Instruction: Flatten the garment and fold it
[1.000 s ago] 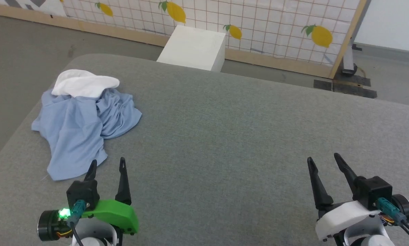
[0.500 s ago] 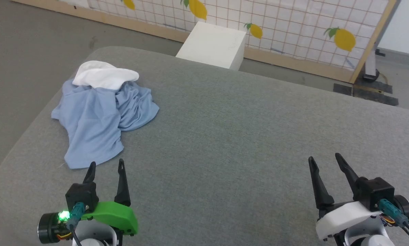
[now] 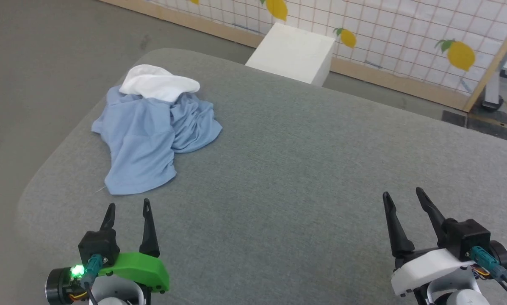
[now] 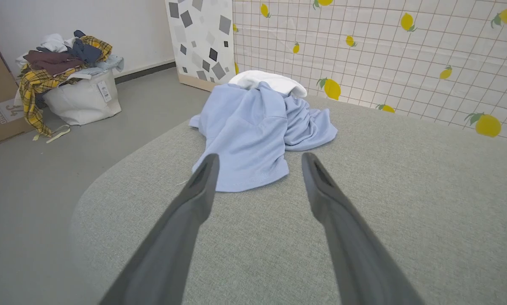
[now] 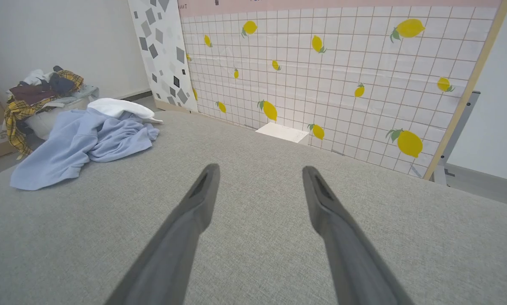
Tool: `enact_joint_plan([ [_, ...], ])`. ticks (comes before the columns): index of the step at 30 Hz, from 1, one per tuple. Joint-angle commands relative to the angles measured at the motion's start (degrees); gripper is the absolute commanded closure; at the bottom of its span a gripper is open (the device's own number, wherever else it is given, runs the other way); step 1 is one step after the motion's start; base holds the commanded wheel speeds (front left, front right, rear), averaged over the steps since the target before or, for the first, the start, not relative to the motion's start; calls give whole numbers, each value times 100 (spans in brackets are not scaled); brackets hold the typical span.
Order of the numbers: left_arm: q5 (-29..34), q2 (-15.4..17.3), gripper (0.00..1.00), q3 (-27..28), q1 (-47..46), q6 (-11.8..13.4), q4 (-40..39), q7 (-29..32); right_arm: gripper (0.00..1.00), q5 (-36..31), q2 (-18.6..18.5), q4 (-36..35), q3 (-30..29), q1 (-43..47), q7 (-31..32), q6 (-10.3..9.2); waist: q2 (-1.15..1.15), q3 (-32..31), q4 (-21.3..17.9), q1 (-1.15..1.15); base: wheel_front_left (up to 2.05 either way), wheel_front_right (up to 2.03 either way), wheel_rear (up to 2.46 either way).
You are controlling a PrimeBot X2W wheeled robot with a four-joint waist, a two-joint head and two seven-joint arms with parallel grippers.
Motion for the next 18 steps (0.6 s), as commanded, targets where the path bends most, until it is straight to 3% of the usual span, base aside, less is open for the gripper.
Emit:
enact_joint_plan([
  [1, -74, 15, 0, 22, -79, 55, 38, -55, 0, 45, 6, 34, 0, -89, -57, -6, 0, 10, 92, 0, 0, 0, 0],
  [18, -205, -22, 0, 36, -83, 159, 177, -256, 0, 35, 8, 96, 4, -129, -167, -7, 0, 84, 578, 0, 0, 0, 0],
])
